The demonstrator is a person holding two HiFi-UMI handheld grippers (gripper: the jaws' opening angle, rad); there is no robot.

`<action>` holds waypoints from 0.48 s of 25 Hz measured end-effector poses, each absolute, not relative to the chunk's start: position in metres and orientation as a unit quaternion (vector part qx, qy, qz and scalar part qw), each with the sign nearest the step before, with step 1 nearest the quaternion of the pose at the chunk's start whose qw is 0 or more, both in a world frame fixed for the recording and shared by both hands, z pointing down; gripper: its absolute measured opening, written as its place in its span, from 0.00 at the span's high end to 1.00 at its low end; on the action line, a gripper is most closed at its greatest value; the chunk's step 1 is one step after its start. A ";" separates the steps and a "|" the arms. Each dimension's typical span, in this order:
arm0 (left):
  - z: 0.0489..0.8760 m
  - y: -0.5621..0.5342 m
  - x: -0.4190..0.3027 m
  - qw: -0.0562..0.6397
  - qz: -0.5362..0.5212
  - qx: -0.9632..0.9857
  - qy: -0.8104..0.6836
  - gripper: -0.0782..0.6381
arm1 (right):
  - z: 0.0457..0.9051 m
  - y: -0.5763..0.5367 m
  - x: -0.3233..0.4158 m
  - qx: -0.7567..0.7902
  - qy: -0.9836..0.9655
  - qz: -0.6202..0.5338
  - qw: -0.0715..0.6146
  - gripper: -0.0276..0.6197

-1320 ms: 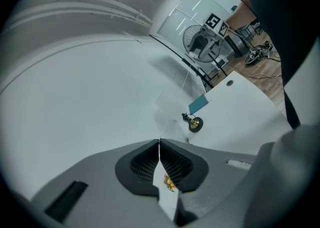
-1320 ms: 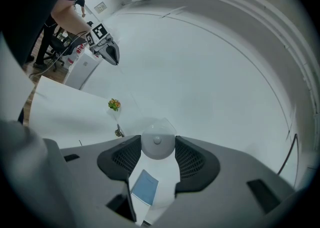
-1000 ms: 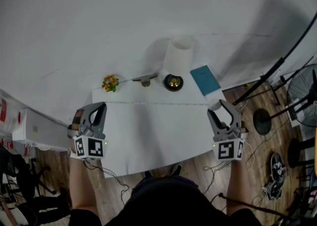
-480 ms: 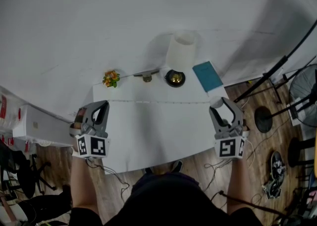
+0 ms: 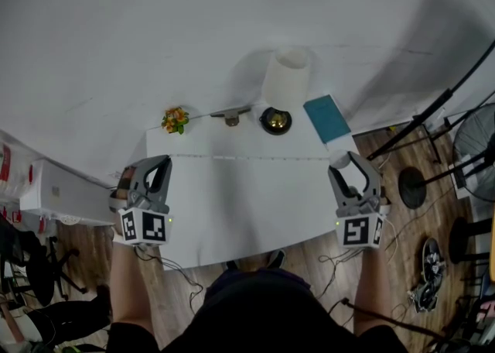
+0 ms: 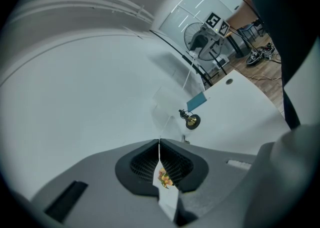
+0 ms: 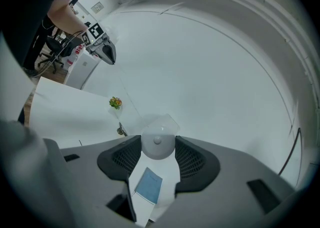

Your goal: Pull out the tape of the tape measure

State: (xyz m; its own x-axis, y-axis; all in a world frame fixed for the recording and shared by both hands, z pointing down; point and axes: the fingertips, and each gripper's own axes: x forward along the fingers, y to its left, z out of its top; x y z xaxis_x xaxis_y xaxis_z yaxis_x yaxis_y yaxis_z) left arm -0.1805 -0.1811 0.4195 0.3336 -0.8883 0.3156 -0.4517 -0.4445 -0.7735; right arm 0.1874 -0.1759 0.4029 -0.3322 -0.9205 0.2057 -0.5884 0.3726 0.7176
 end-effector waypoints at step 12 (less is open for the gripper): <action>0.433 -0.179 -0.179 0.283 -0.387 -0.767 0.428 0.88 | 0.417 -0.178 0.190 0.482 -0.776 -0.251 0.320 0.62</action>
